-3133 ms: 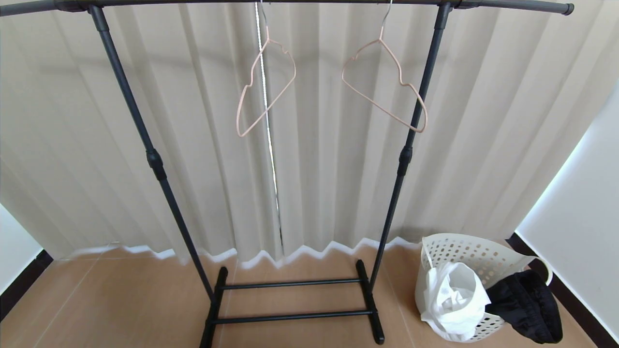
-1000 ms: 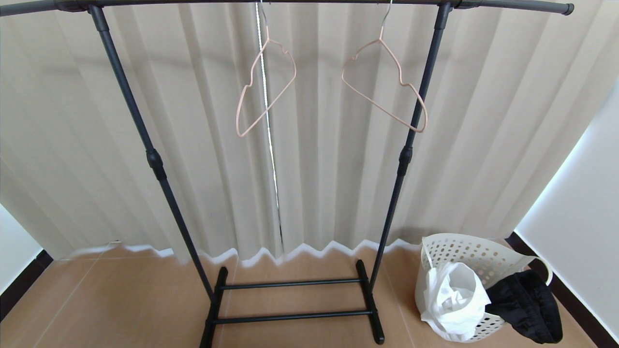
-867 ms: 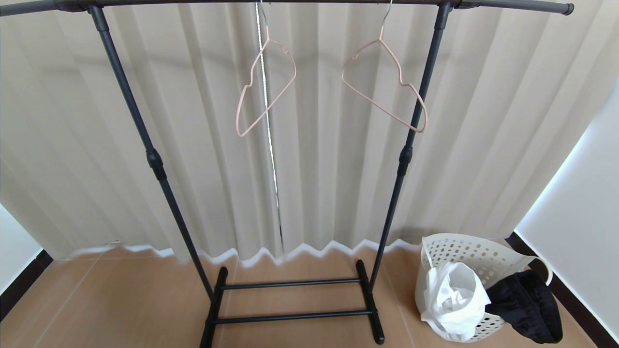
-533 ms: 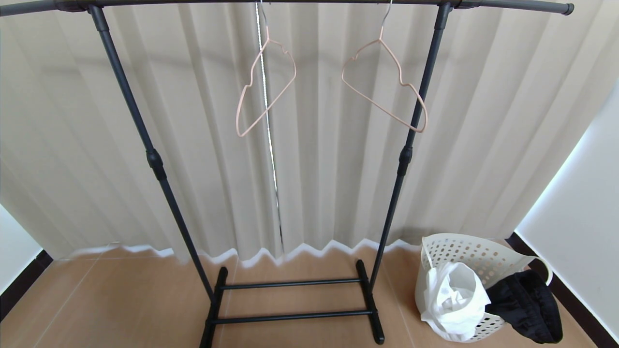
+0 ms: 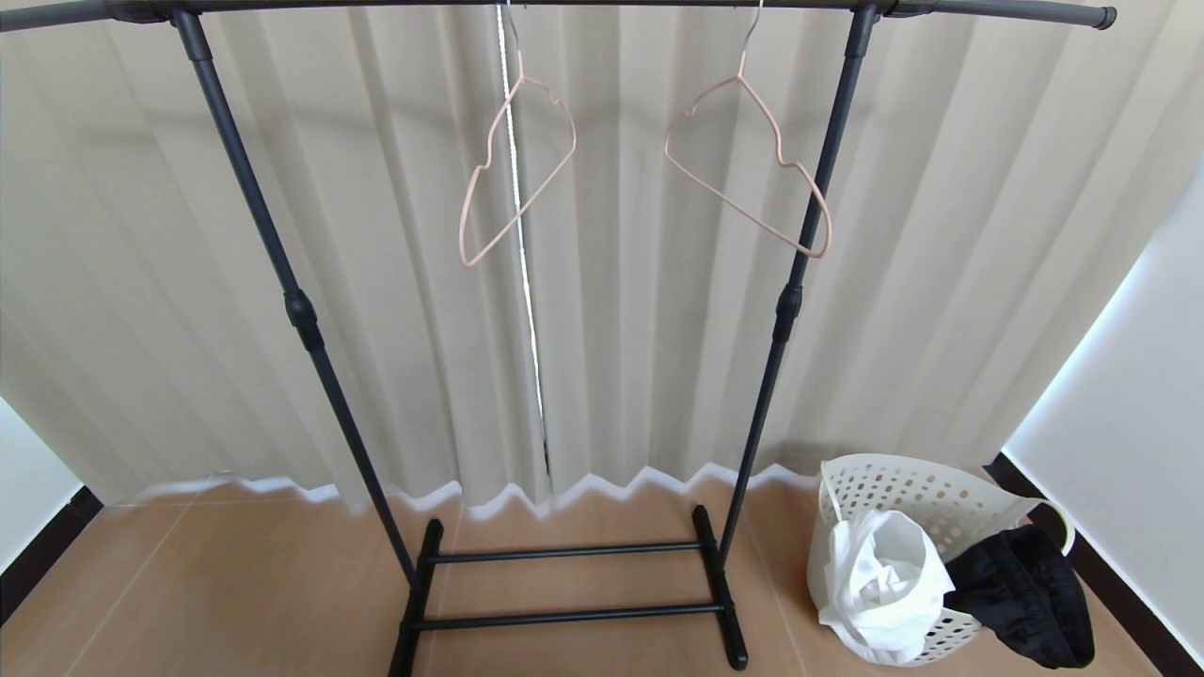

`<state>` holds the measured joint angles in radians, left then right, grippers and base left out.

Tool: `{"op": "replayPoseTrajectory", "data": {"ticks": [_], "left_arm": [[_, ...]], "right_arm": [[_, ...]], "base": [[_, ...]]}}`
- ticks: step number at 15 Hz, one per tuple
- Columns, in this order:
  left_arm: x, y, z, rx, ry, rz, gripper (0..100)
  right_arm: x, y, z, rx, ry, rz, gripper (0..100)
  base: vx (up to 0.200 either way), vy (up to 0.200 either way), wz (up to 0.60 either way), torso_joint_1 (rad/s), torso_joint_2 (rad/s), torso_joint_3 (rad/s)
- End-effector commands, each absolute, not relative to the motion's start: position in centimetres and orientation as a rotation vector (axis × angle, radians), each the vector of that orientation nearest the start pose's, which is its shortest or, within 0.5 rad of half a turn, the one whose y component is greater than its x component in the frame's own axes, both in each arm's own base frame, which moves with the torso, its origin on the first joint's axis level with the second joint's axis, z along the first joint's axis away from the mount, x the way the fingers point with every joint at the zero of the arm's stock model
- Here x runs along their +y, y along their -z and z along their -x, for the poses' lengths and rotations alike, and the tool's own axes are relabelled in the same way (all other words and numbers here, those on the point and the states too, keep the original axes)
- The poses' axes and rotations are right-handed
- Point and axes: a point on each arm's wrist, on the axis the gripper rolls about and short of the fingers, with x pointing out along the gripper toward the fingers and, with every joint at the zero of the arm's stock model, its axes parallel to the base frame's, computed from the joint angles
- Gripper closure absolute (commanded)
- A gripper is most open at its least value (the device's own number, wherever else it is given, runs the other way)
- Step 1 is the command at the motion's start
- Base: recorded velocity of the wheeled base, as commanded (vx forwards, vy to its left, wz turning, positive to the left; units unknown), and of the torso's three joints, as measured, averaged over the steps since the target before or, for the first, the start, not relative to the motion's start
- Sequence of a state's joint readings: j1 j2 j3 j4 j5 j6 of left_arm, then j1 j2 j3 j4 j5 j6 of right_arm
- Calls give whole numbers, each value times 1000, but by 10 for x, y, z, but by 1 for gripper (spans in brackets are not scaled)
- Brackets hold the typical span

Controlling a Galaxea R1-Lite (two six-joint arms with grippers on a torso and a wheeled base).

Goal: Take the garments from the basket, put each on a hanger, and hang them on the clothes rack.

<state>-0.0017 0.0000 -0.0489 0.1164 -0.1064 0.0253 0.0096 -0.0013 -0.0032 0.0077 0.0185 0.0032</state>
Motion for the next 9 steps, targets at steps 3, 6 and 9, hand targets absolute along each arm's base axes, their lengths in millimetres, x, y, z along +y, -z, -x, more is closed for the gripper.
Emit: {"op": "replayPoseTrajectory", "data": {"ticks": [3,6,9], "left_arm": [[-2,-77,27,66,111,-22,0],[-2,-77,27,66,111,-22,0],[-2,-77,27,66,111,-22,0]], "right_arm": [[0,-76,23,5,-29,-5,0],[0,-76,23,5,-28,-5,0],[0,-76,23,3,-29,-3,0]], "base": [[0,0,0,0,0,0],[0,0,0,0,0,0],[0,0,0,0,0,0]]}}
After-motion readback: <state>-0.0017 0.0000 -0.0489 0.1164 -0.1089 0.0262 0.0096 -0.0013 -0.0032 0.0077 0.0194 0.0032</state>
